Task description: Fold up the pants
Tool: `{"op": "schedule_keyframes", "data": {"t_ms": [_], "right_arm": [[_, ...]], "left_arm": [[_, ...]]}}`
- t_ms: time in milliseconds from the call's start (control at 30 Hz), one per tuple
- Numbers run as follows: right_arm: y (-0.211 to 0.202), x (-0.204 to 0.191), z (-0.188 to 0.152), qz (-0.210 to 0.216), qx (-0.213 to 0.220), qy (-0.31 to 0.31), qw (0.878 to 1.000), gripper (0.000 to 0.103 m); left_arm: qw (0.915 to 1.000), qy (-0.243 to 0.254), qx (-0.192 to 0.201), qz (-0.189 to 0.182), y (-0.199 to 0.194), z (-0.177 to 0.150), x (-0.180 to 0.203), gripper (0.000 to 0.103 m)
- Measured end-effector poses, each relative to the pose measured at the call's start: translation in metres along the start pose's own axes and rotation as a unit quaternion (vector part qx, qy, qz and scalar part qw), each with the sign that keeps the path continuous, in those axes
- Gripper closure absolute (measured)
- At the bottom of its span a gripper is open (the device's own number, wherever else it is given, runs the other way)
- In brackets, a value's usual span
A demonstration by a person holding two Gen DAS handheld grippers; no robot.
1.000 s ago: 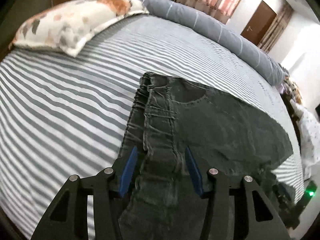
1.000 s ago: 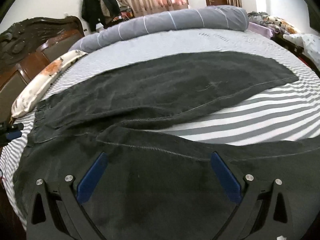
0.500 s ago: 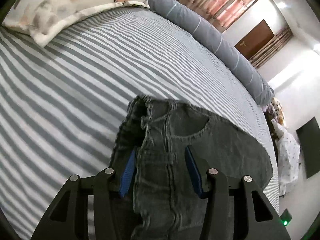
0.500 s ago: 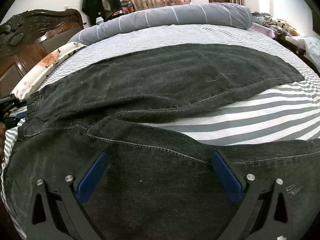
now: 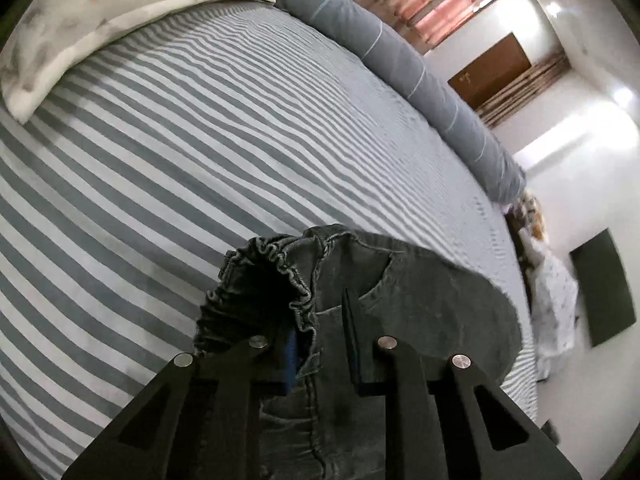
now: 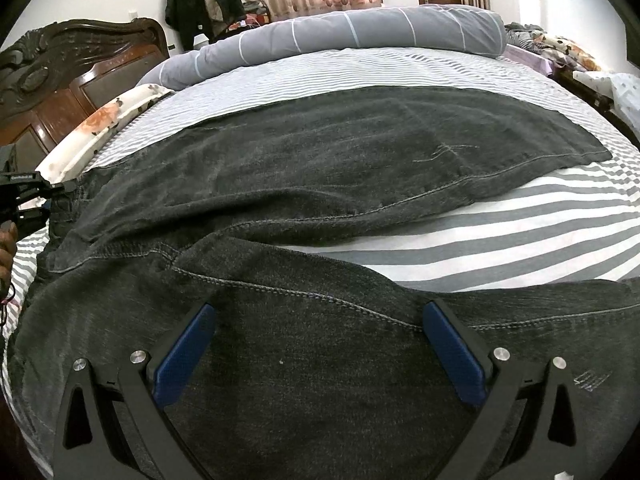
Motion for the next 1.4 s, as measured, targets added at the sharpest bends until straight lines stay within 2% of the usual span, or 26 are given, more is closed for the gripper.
{"op": "schedule_keyframes", "data": {"t_ms": [67,367,433,533,667,767,900,967,1067,1167,1333,1400], "right_arm": [[0.0,0.001,0.0,0.002,0.001,0.001,1.0,0.0],[0.0,0.001,0.0,0.006,0.001,0.003,1.0,0.0],[0.0,0.001,0.0,0.008,0.001,0.005,1.0,0.0],[-0.002,0.0,0.003,0.007,-0.003,0.004,1.0,0.0],[-0.002,-0.003,0.01,0.0,-0.016,-0.008,1.0,0.002],[-0.004,-0.006,0.029,0.01,-0.02,-0.018,1.0,0.003],[0.004,-0.027,0.08,0.038,-0.021,-0.108,0.993,0.004],[0.016,-0.045,0.117,0.061,-0.022,-0.156,0.986,0.005],[0.038,-0.069,0.155,0.088,-0.049,-0.21,0.973,0.007],[0.067,-0.101,0.186,0.102,-0.074,-0.291,0.948,0.014],[0.114,-0.142,0.209,0.116,-0.131,-0.397,0.901,0.019],[0.126,-0.154,0.209,0.144,-0.179,-0.415,0.881,0.022]], "left_arm": [[1.0,-0.004,-0.001,0.008,0.004,0.003,-0.003,0.083],[0.9975,-0.066,0.024,0.002,0.029,0.015,-0.015,0.082],[0.9969,-0.07,0.037,0.007,0.029,0.014,-0.016,0.092],[0.9965,-0.054,0.058,0.025,0.026,0.01,-0.016,0.095],[0.9931,0.006,0.1,0.062,0.015,0.002,0.002,0.095],[0.9892,0.031,0.132,0.055,0.002,0.002,0.013,0.096],[0.9819,0.057,0.178,0.031,-0.025,-0.004,0.026,0.096],[0.9787,0.064,0.194,0.02,-0.033,-0.006,0.031,0.096],[0.9751,0.074,0.209,0.013,-0.047,-0.01,0.033,0.096],[0.9716,0.083,0.221,0.009,-0.056,-0.011,0.037,0.096],[0.9657,0.1,0.24,0.004,-0.066,-0.017,0.042,0.096],[0.9632,0.105,0.247,0.0,-0.07,-0.021,0.044,0.096]]}}
Point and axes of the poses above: each gripper's, at about its wrist camera, not at the fingertips, and y roughly the way its jaws point, x to its right, z to its top, the point moved 4 cm from there along y, roughly the way its jaws point, and after that the axes turned 9 degrees about y, right-handed, at the moved point
